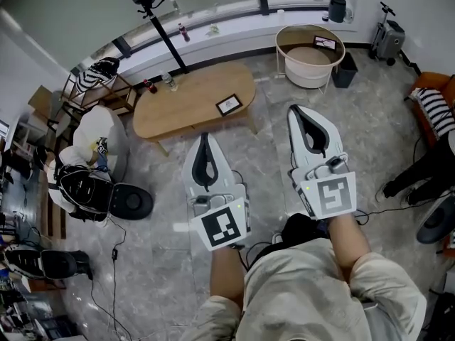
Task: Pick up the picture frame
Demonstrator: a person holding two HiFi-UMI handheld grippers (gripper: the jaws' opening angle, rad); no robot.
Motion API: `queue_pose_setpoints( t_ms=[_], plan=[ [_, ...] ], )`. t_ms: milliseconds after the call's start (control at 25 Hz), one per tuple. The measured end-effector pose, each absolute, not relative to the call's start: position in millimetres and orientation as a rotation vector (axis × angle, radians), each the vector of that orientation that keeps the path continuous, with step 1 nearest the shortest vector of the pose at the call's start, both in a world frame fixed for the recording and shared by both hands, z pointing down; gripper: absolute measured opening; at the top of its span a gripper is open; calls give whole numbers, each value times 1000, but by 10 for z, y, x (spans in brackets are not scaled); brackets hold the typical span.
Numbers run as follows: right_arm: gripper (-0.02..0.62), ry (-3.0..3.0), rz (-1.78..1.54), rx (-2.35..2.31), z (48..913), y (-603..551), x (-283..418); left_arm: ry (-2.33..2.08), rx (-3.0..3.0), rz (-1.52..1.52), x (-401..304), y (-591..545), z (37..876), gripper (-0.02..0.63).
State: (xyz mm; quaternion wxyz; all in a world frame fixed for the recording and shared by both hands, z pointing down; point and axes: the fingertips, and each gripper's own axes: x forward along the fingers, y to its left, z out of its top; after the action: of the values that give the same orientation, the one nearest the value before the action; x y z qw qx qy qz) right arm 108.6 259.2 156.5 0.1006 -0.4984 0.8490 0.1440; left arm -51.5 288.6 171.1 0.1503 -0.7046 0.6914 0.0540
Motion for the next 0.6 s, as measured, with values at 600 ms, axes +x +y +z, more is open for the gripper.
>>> queue_pose_setpoints(
  t_ms=[600],
  plan=[
    [2,2494,359,-1433,1580,1312,1059,1992,-1992,112,-527,1709,1671,3]
  ],
)
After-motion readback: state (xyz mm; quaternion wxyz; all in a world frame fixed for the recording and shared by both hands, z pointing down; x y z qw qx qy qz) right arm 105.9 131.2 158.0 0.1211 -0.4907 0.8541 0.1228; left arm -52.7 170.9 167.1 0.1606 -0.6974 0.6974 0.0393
